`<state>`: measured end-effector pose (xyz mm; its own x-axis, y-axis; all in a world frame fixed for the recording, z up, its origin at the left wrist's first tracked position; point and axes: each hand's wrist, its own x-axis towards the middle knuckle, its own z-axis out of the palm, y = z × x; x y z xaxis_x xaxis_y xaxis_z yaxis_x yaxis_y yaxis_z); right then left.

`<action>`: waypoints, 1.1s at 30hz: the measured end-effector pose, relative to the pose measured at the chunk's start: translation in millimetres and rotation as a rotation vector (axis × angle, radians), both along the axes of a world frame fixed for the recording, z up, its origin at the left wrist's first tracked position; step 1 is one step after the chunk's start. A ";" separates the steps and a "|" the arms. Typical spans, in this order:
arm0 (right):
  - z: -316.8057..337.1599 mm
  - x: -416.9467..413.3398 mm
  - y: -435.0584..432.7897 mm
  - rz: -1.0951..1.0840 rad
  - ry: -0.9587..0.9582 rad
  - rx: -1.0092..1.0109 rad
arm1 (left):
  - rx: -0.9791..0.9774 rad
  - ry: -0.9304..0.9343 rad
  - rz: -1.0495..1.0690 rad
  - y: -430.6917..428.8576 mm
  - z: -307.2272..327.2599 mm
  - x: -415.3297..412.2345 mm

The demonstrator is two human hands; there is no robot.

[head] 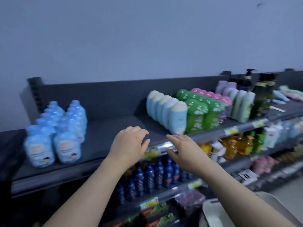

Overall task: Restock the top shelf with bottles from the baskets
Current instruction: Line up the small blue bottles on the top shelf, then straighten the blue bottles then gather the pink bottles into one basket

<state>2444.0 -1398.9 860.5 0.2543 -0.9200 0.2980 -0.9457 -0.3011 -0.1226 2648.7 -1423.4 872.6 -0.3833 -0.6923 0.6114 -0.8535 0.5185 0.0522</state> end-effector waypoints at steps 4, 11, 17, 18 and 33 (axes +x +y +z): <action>-24.0 -100.6 40.8 -0.153 0.007 0.061 | 0.081 -0.001 -0.134 13.2 -25.7 -98.7; -70.5 -246.3 119.6 -0.426 -0.014 0.182 | 0.218 -0.063 -0.342 34.1 -90.2 -253.7; -124.9 -335.5 153.9 -0.630 -0.106 0.299 | 0.374 -0.147 -0.450 31.4 -150.2 -343.2; -135.6 -347.6 156.0 -0.660 -0.122 0.321 | 0.400 -0.174 -0.462 28.1 -161.1 -355.8; -293.3 -475.7 81.8 -1.023 -0.375 0.584 | 0.783 -0.449 -0.636 -97.7 -311.0 -547.7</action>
